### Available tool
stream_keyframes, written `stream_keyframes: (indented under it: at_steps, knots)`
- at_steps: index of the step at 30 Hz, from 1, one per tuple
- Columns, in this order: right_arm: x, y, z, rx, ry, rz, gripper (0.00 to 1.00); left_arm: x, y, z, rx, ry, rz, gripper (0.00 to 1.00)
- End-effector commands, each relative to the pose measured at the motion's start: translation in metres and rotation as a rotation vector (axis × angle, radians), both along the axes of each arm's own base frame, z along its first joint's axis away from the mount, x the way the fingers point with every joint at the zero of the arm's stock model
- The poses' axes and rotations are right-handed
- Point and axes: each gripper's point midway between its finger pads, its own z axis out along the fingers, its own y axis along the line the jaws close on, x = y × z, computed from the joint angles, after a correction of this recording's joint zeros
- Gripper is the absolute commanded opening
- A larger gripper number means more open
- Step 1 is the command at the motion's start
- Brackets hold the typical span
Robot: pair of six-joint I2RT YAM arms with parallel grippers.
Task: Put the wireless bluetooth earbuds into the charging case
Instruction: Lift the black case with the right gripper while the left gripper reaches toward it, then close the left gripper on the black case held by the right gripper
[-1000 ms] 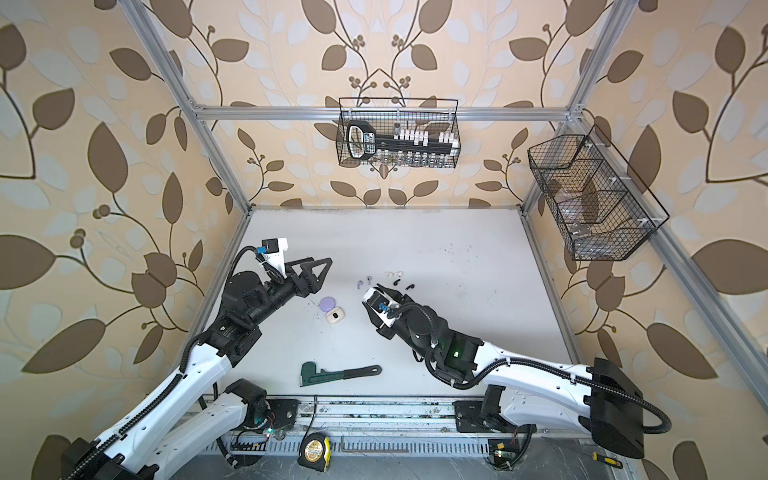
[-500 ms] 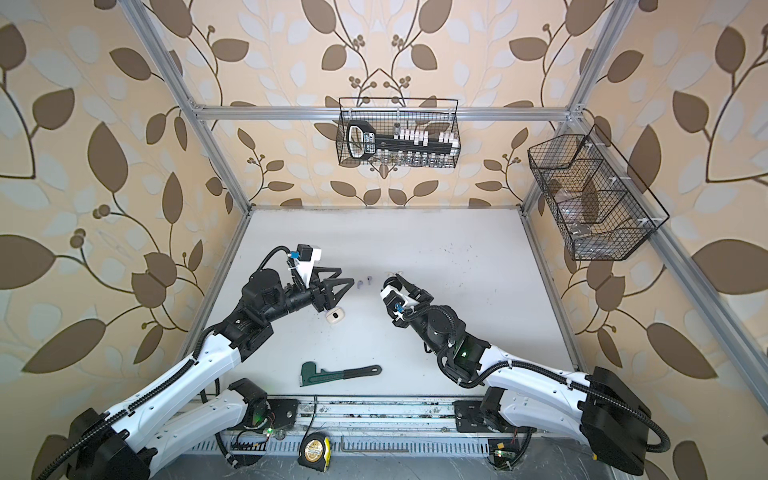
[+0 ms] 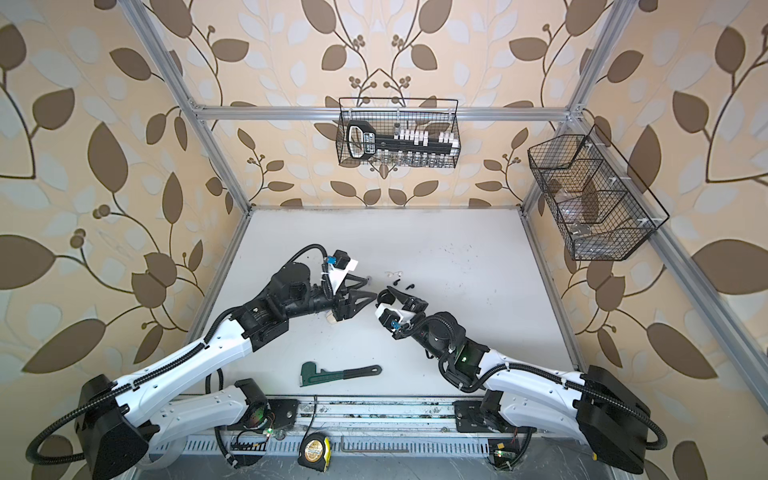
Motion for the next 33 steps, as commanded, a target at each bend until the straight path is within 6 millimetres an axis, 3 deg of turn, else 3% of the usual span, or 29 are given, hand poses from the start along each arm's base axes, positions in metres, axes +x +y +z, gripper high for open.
stream_keyframes:
  at_steps: [1, 7, 20, 33]
  knots:
    - [-0.004, 0.001, 0.006, 0.004, -0.051, 0.017, 0.24, 0.002, -0.007, -0.002, 0.097, -0.053, -0.011, 0.53]
    - [-0.003, 0.000, 0.007, 0.011, -0.058, 0.002, 0.24, -0.001, -0.014, -0.005, 0.104, -0.042, -0.038, 0.52]
    - [-0.003, -0.002, 0.012, 0.026, -0.074, -0.010, 0.19, -0.005, -0.025, -0.010, 0.119, 0.014, -0.098, 0.38]
    - [-0.002, -0.004, 0.014, 0.036, -0.076, -0.028, 0.16, -0.004, -0.032, -0.017, 0.137, 0.051, -0.119, 0.38]
